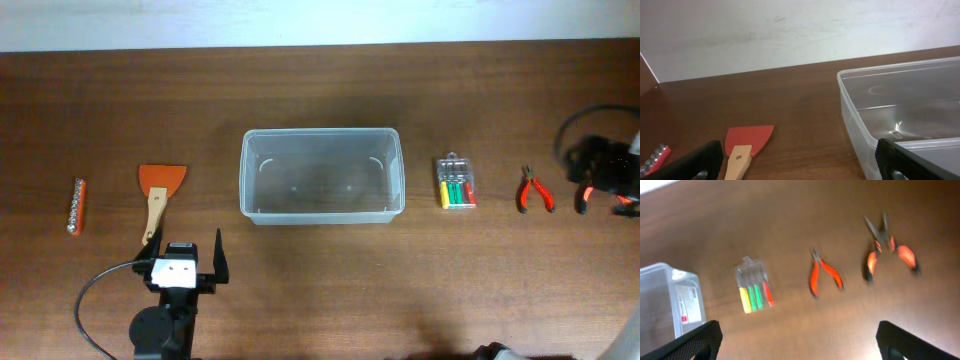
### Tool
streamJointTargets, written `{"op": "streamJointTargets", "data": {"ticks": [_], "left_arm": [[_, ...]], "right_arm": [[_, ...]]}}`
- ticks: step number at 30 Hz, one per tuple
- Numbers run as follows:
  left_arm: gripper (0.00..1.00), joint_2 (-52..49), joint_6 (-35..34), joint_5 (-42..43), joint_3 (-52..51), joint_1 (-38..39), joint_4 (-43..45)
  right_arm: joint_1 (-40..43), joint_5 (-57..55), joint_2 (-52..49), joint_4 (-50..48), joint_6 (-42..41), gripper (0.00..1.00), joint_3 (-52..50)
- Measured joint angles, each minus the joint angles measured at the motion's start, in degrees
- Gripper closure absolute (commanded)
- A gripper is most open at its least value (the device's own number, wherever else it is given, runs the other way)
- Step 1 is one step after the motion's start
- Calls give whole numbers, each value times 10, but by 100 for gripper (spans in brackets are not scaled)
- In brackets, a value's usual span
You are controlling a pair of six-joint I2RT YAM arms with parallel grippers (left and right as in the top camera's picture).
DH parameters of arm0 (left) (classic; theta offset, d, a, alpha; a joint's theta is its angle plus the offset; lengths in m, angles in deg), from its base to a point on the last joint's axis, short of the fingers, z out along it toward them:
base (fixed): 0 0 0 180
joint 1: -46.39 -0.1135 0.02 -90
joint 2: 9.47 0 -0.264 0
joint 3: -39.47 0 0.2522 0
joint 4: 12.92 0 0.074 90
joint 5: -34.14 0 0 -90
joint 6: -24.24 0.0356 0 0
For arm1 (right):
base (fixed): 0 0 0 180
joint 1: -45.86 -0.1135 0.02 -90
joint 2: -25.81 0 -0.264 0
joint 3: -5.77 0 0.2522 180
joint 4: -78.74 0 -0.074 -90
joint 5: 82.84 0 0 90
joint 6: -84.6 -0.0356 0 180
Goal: Pack container
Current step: 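Move the right gripper over the orange-black long-nose pliers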
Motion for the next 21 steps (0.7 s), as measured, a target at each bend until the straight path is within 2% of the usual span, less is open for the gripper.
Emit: {"op": "streamJointTargets", "data": {"ticks": [5,11,16,21], "left_arm": [[1,0,0,0,0,0,0],[1,0,0,0,0,0,0],[1,0,0,0,0,0,0],[1,0,0,0,0,0,0]], "right_arm": [[82,42,-61,29,-2,1,42],[110,85,-77,24,-4,1,42],[108,83,-93,-37,-4,1,44],[95,21,-134,-108,0,1,49]]}}
